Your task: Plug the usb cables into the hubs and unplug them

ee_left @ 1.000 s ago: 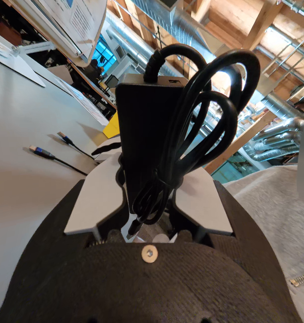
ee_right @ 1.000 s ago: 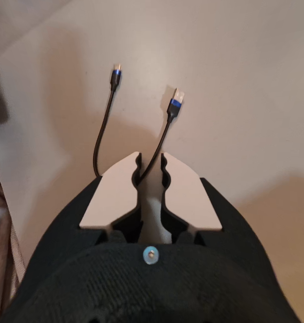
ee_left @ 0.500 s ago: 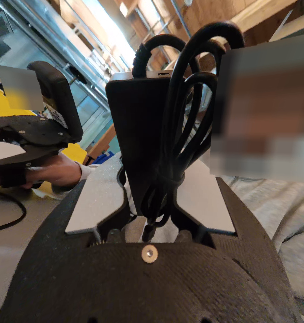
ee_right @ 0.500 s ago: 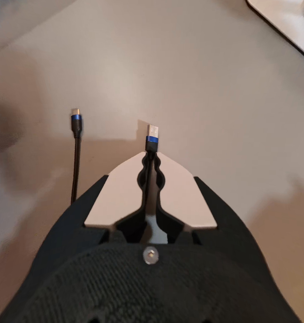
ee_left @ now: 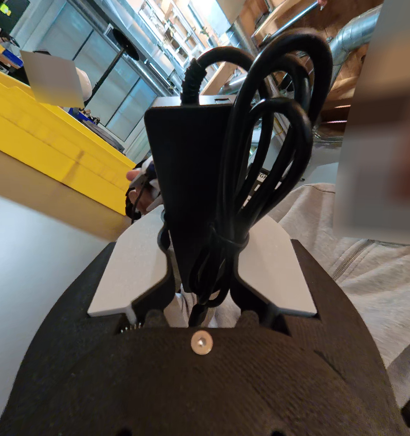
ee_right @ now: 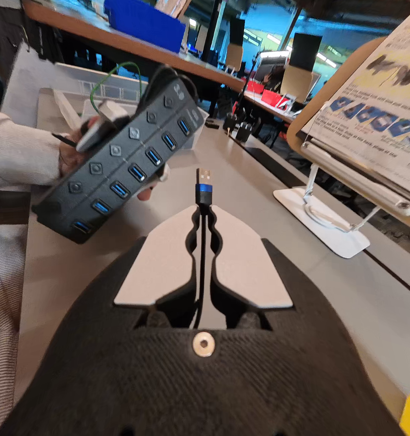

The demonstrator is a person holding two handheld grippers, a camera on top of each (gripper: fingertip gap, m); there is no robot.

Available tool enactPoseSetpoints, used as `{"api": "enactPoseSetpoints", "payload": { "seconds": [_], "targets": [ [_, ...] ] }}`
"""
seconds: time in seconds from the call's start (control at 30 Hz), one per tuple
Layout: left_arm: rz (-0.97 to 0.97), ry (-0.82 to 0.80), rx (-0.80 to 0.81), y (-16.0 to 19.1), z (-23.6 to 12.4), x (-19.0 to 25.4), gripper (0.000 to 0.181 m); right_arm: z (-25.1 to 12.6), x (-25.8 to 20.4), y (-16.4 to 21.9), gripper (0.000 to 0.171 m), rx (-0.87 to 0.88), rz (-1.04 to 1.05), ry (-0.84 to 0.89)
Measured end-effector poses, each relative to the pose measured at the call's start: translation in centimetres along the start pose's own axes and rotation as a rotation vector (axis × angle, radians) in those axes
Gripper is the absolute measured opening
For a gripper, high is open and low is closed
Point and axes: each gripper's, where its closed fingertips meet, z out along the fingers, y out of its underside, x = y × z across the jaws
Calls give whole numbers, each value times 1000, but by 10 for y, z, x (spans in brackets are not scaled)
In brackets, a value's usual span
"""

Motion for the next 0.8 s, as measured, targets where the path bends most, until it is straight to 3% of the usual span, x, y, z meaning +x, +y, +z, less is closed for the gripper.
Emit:
{"api": "enactPoseSetpoints", "payload": {
  "seconds": [0.27,0.8],
  "targets": [
    [-20,-14,-96,20,19,-16,57,-15,5,-3,6,77,76,-17],
    [-47,5,-70,20,17,-16,57,-6,-6,8,7,31,117,-90]
  ]
}}
